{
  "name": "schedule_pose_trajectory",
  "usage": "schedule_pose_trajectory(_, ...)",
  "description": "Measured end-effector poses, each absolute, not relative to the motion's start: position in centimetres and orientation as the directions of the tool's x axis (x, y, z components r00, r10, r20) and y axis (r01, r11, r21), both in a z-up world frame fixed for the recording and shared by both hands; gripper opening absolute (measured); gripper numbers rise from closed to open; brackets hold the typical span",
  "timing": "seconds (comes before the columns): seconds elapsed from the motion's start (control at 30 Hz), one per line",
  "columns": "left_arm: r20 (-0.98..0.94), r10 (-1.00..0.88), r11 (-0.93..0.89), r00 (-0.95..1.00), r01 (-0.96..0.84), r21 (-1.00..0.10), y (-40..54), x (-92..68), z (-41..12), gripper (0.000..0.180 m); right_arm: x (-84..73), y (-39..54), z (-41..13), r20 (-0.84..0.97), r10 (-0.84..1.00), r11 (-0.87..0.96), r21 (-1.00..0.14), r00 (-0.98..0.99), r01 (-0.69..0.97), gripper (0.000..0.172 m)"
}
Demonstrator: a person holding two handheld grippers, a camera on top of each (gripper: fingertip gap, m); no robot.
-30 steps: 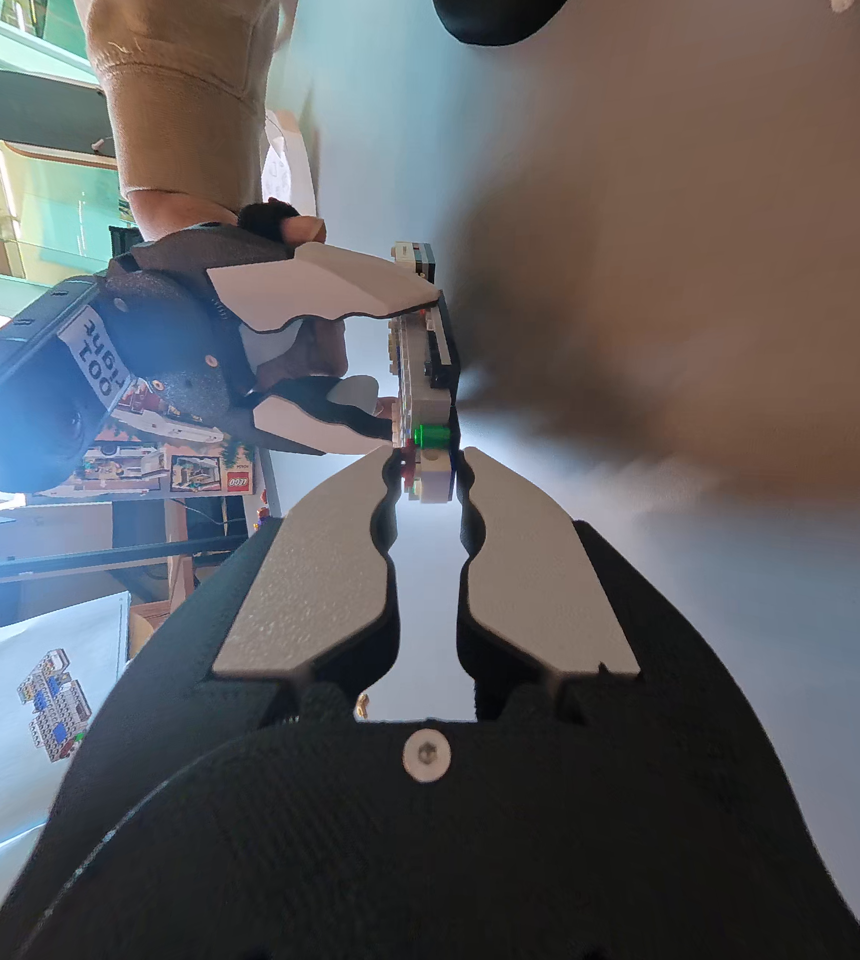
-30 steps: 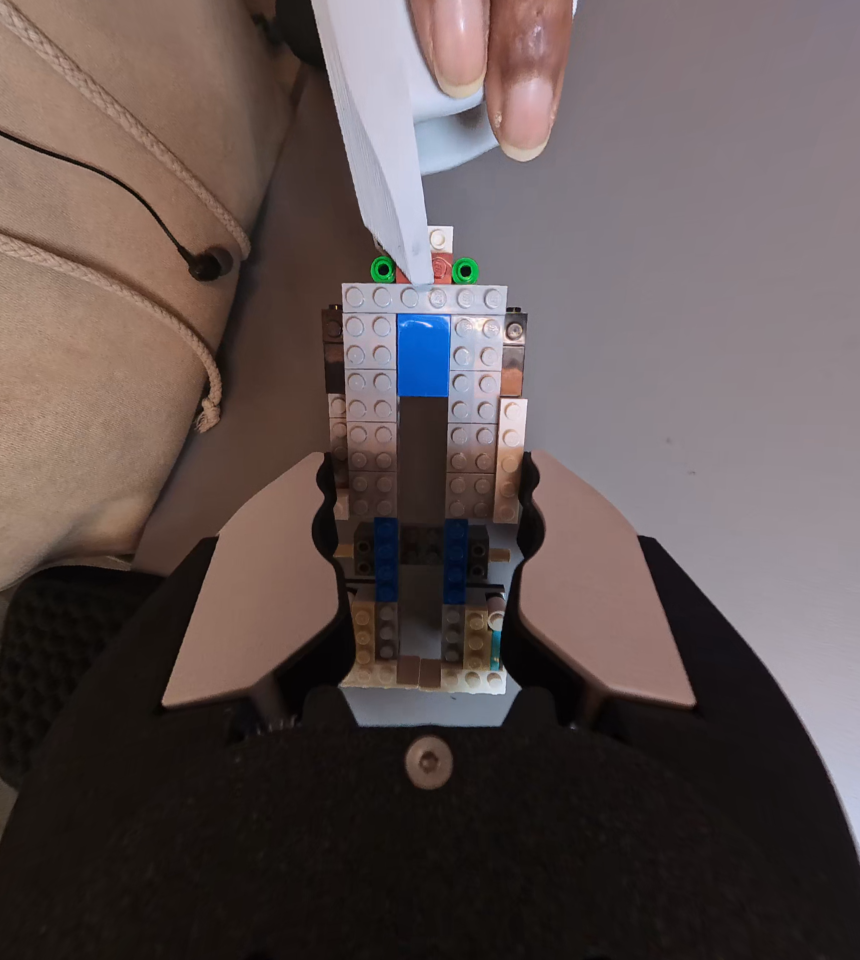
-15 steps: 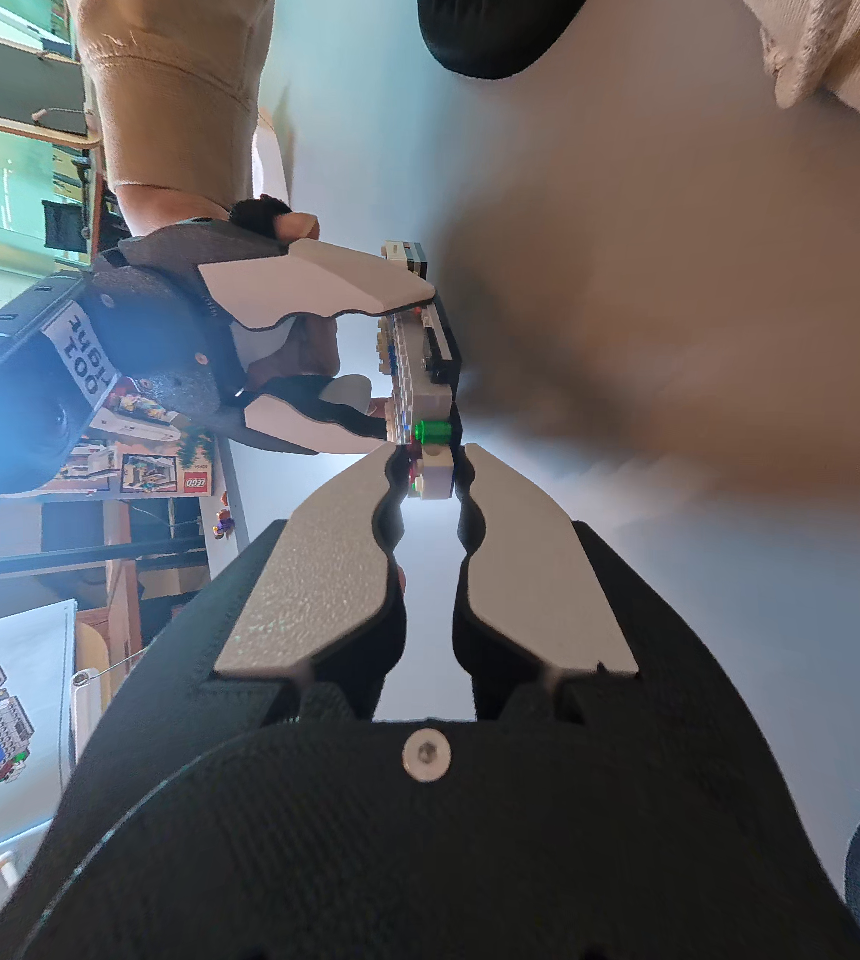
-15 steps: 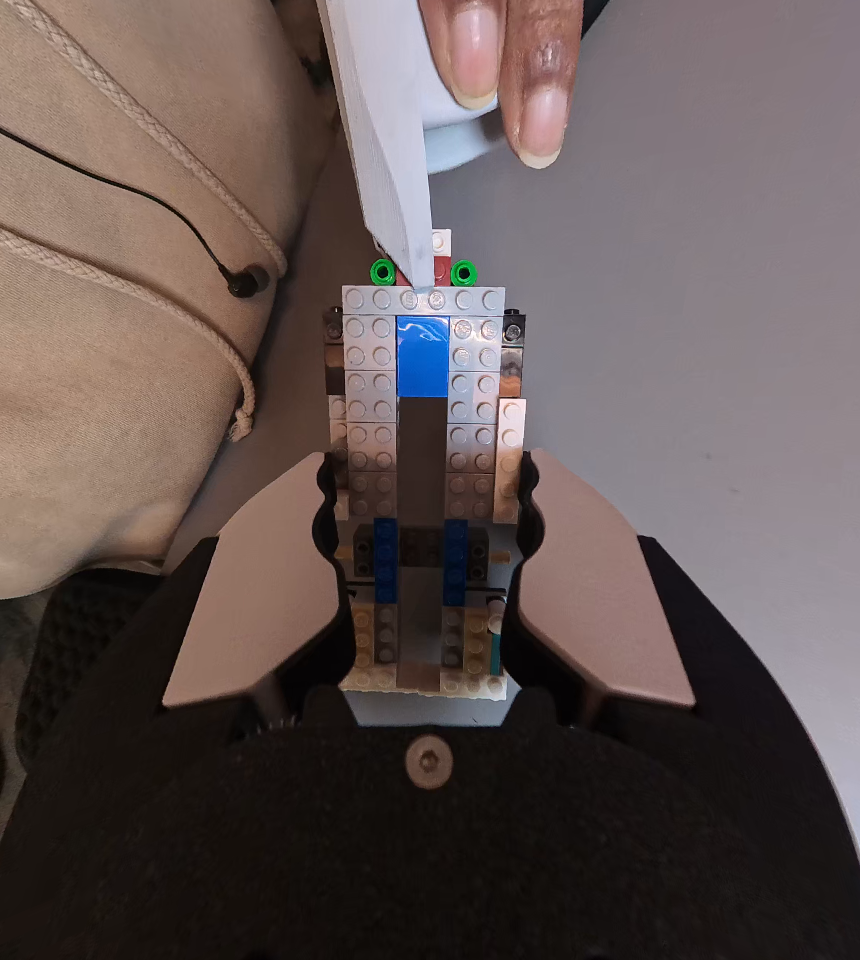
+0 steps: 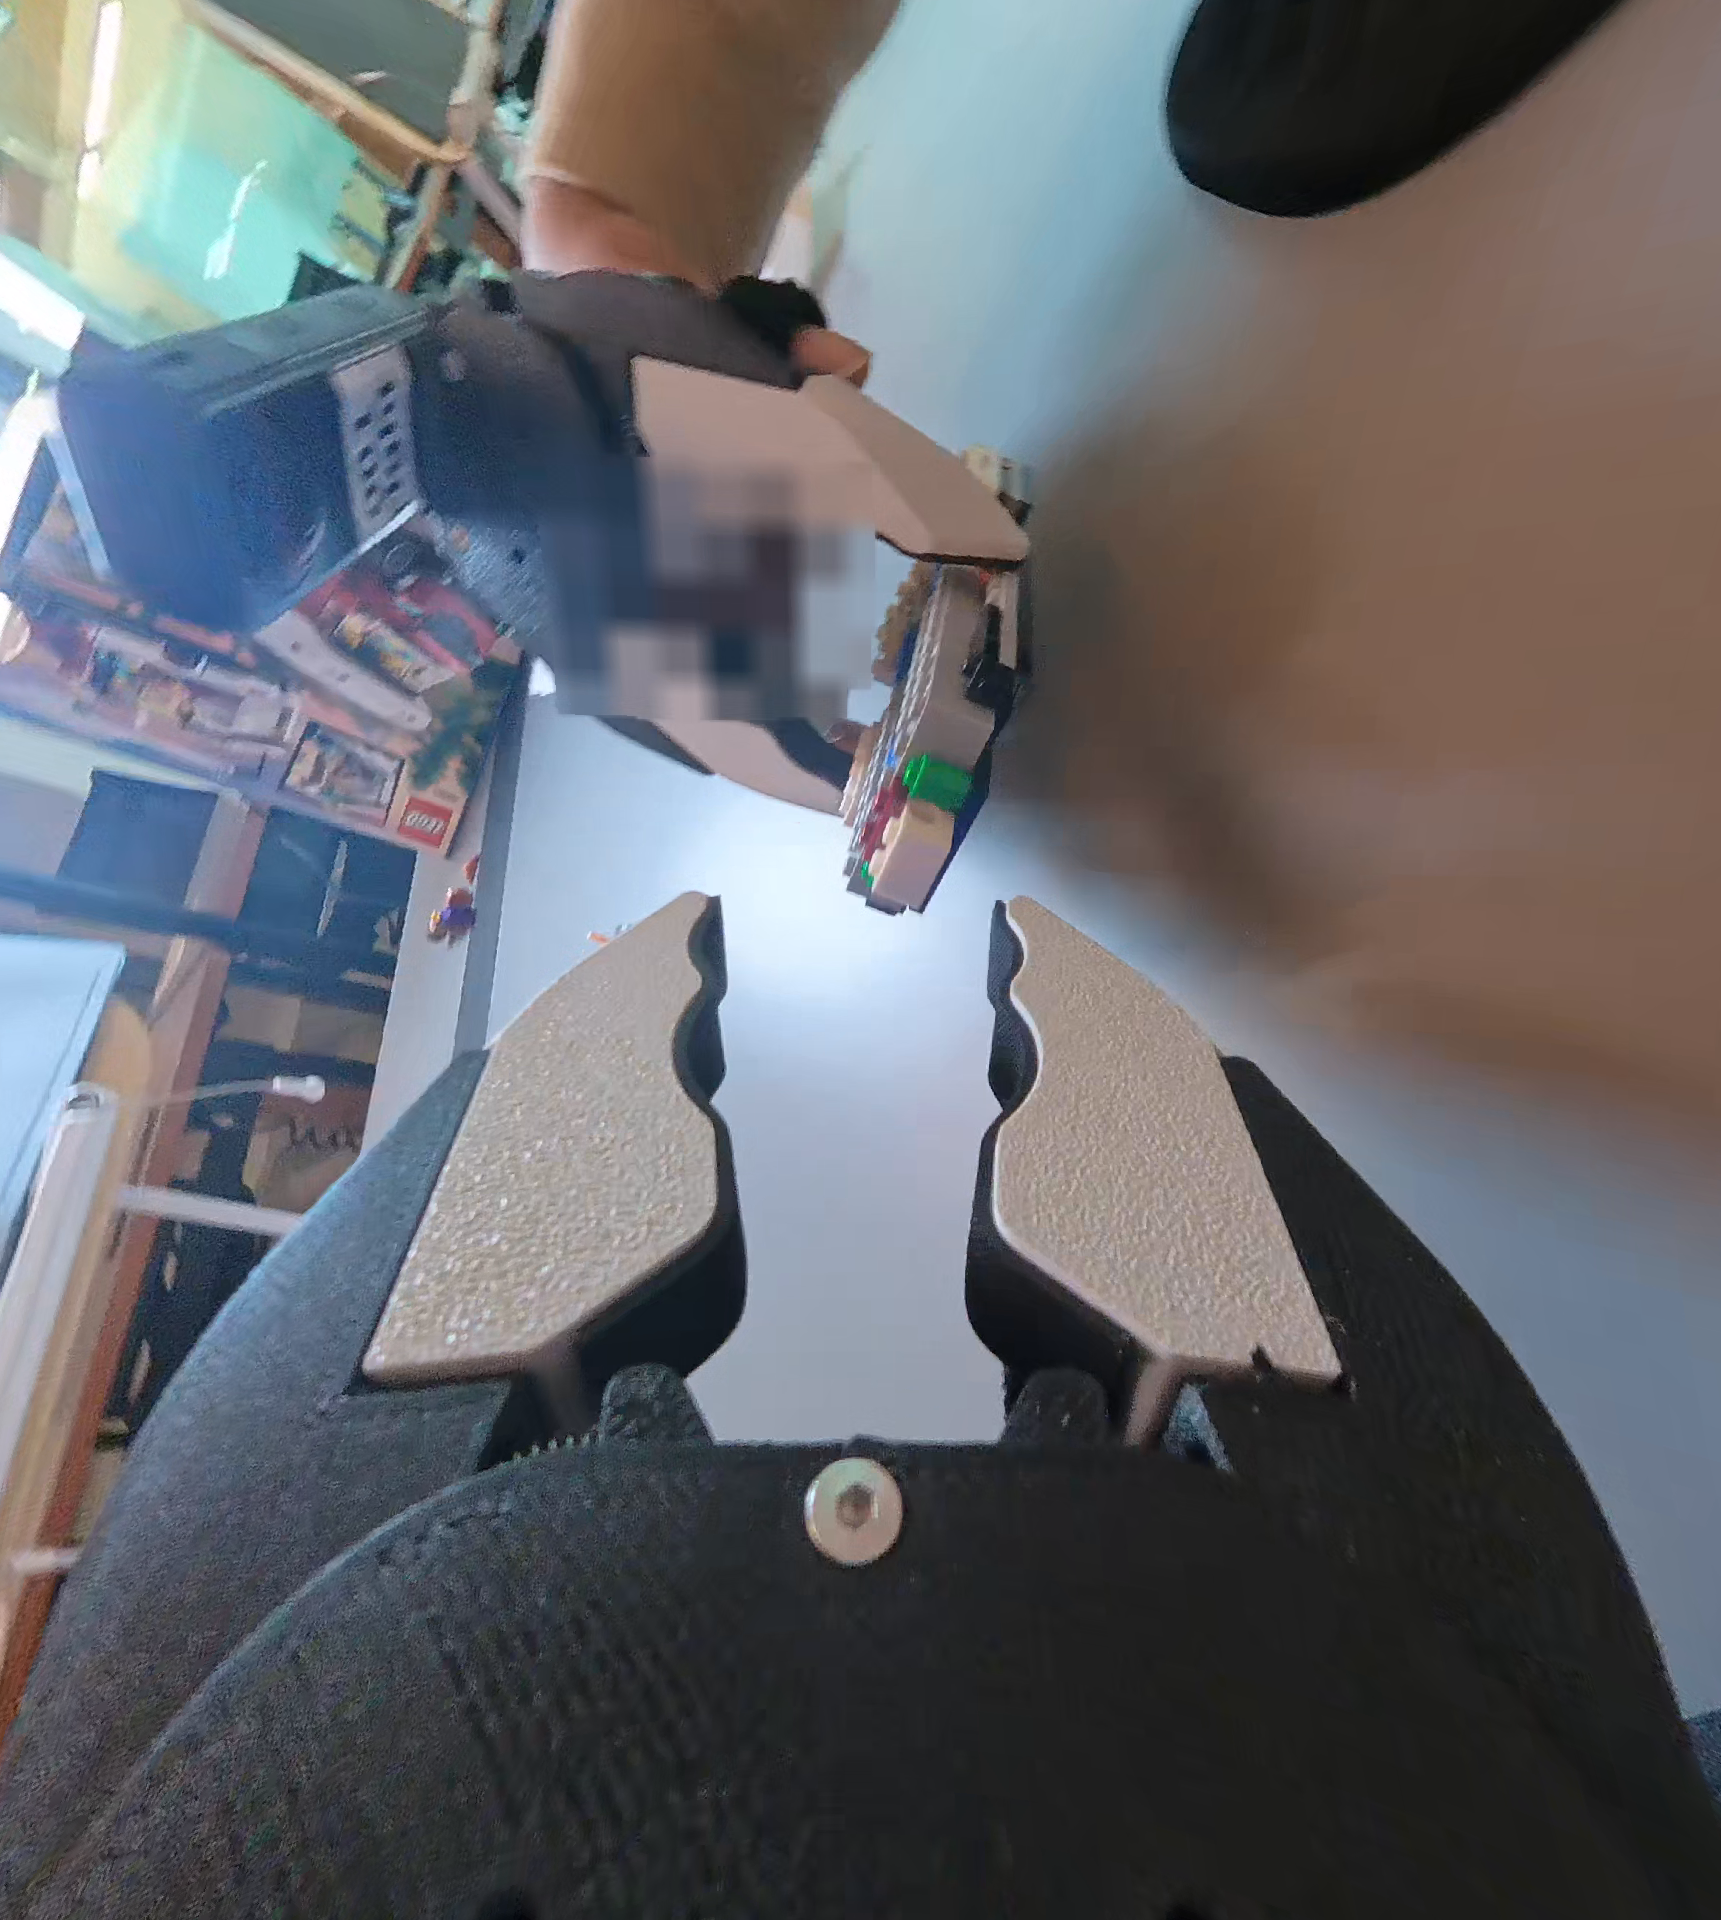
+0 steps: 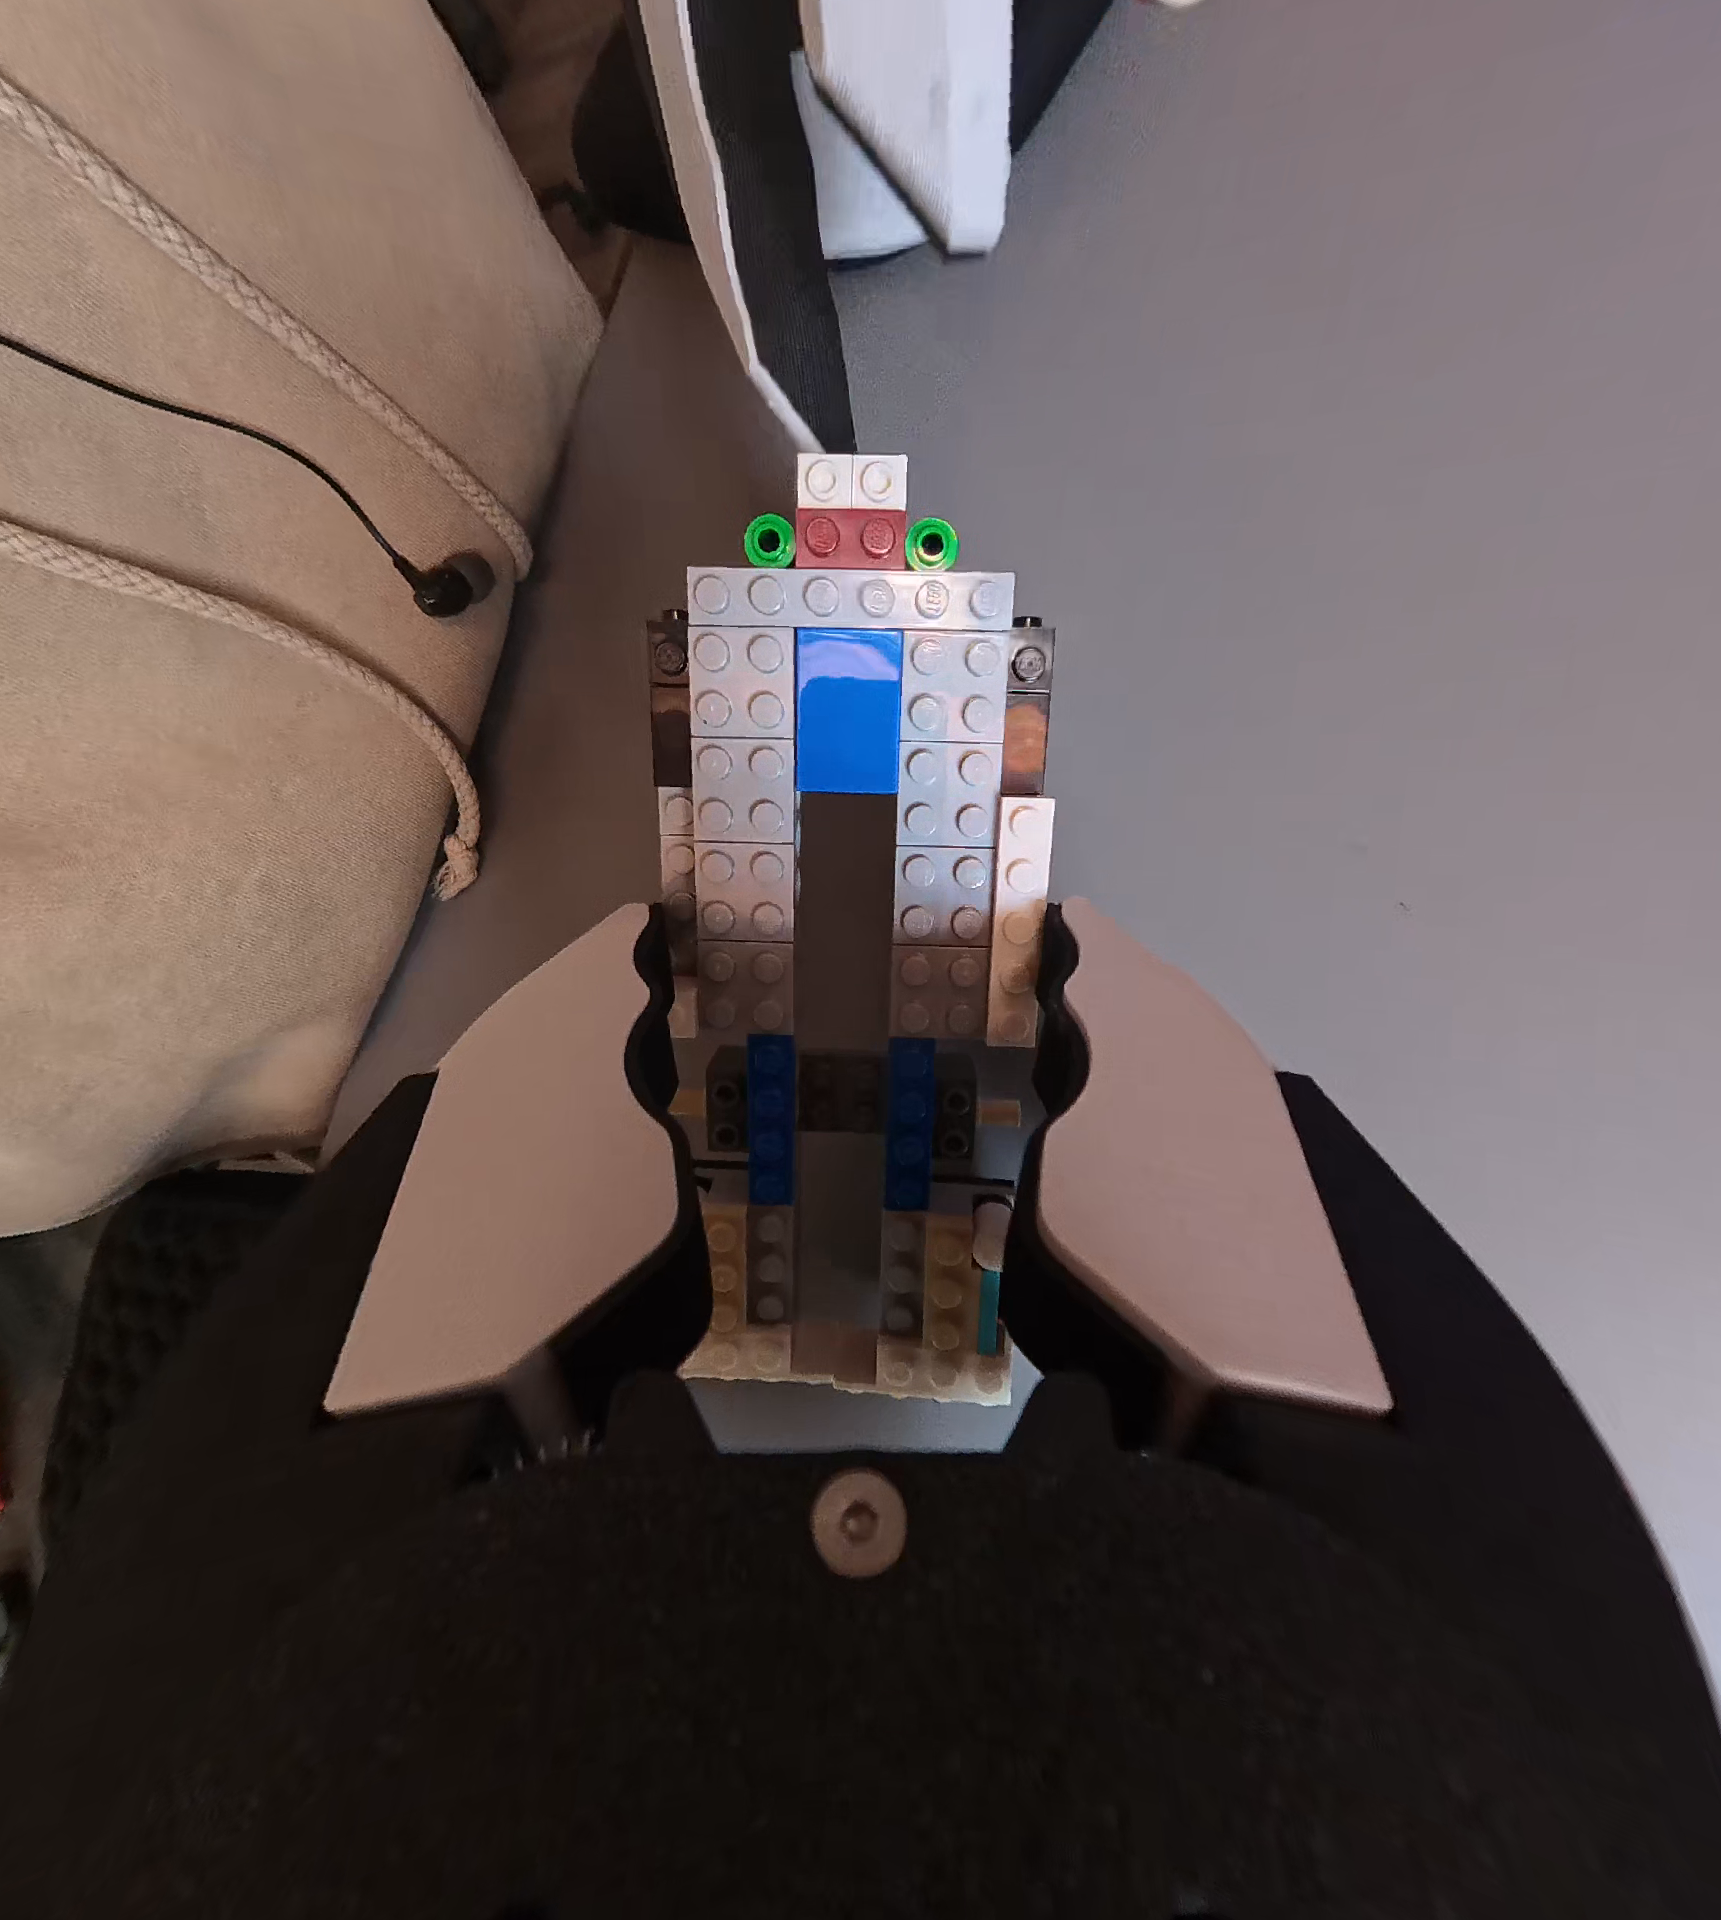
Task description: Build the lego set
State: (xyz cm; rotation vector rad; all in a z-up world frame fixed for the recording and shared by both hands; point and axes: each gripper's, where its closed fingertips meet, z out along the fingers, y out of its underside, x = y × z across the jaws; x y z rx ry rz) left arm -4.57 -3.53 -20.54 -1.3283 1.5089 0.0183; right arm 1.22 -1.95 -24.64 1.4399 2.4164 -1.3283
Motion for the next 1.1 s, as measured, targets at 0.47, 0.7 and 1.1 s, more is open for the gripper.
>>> schedule_pose_trajectory(0.47, -0.230, -0.746, -0.112, 0.625, -0.459, -0.882, -0.6, -7.9, -22.3, 0.041, -1.5, 2.8, -28.6, -0.047, 0.837, 0.504, -0.320, -0.545, 0.802, 0.068)
schedule_pose_trajectory(0.7, -0.132, -0.736, -0.176, 0.663, -0.376, -0.910, -0.7, -7.9, -22.7, 0.031, -2.8, 2.5, -28.3, 0.065, 0.803, 0.578, -0.324, -0.592, 0.749, 0.069)
schedule_pose_trajectory(1.1, -0.101, -0.482, -0.054, 0.871, -0.145, -0.988, 2.3, -13.1, -16.6, 0.000, -6.4, 12.0, -13.5, 0.270, 0.959, 0.236, -0.930, 0.087, 0.280, 0.020)
